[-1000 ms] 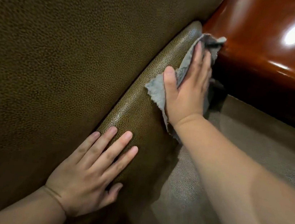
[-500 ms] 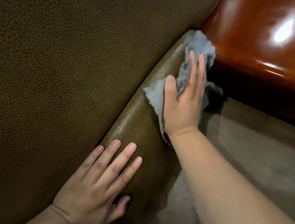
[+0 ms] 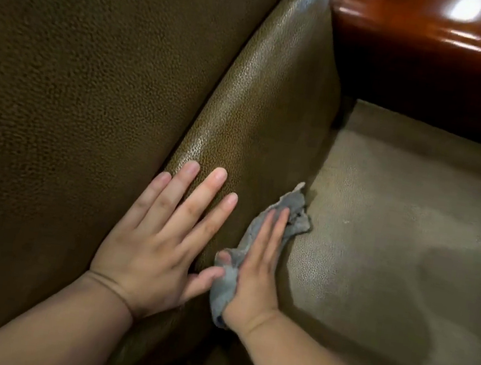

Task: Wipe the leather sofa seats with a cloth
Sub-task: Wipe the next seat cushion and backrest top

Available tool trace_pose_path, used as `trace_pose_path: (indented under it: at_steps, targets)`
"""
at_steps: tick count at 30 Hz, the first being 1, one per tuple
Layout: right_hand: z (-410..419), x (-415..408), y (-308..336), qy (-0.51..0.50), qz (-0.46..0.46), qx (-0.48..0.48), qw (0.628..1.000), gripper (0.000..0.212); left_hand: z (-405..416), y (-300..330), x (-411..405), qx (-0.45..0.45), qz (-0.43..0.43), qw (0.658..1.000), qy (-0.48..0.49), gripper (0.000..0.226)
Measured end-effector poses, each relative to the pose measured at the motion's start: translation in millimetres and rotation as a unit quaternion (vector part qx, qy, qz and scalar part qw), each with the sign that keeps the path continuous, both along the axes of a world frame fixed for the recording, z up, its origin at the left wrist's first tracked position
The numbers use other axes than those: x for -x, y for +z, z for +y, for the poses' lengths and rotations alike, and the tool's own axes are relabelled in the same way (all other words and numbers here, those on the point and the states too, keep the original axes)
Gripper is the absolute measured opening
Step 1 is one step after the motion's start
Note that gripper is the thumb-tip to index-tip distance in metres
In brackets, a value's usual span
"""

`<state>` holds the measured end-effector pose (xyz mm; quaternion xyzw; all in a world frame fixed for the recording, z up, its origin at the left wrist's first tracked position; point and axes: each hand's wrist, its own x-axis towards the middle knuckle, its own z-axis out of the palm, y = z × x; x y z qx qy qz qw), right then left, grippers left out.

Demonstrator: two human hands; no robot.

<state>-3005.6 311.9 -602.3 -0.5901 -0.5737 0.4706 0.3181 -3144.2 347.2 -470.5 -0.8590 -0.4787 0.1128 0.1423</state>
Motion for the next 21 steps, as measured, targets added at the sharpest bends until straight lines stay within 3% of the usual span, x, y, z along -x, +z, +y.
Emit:
trace_pose_path:
  at_steps: [2, 5, 7, 9, 13, 16, 18, 19, 21]
  targets:
    - [22, -3, -2, -0.033, 0.032, 0.028, 0.999, 0.101, 2, 0, 0, -0.006, -0.010, 1.000, -0.006, 0.085]
    - [85, -8, -1, -0.164, 0.068, 0.065, 0.982, 0.099, 2, -1, 1, -0.005, 0.003, 1.000, -0.002, 0.085]
    - [81, 2, 3, -0.191, 0.064, 0.053, 0.978, 0.095, 2, -1, 2, -0.011, 0.006, 1.000, 0.002, 0.084]
    - [33, 15, 4, -0.152, 0.009, 0.063, 0.986, 0.095, 0, 1, 0, -0.016, -0.002, 1.000, -0.001, 0.082]
    - [-74, 33, -4, -0.025, -0.013, 0.067, 0.997, 0.100, 1, 2, -2, -0.010, -0.005, 1.000, 0.002, 0.077]
    - [-65, 28, -12, -0.002, -0.069, -0.009, 0.998, 0.095, 1, 1, -1, -0.020, -0.002, 1.000, 0.003, 0.077]
    - [-42, 30, -19, -0.074, -0.005, 0.015, 0.997, 0.113, -1, 1, -1, -0.023, 0.005, 1.000, 0.002, 0.077]
    - [-34, 34, -18, -0.124, 0.023, 0.044, 0.991, 0.108, 1, 2, -3, -0.020, 0.008, 1.000, 0.005, 0.078]
    - [-40, 50, -12, -0.183, -0.010, 0.087, 0.979, 0.082, 0, 1, -5, -0.017, 0.022, 1.000, 0.009, 0.078]
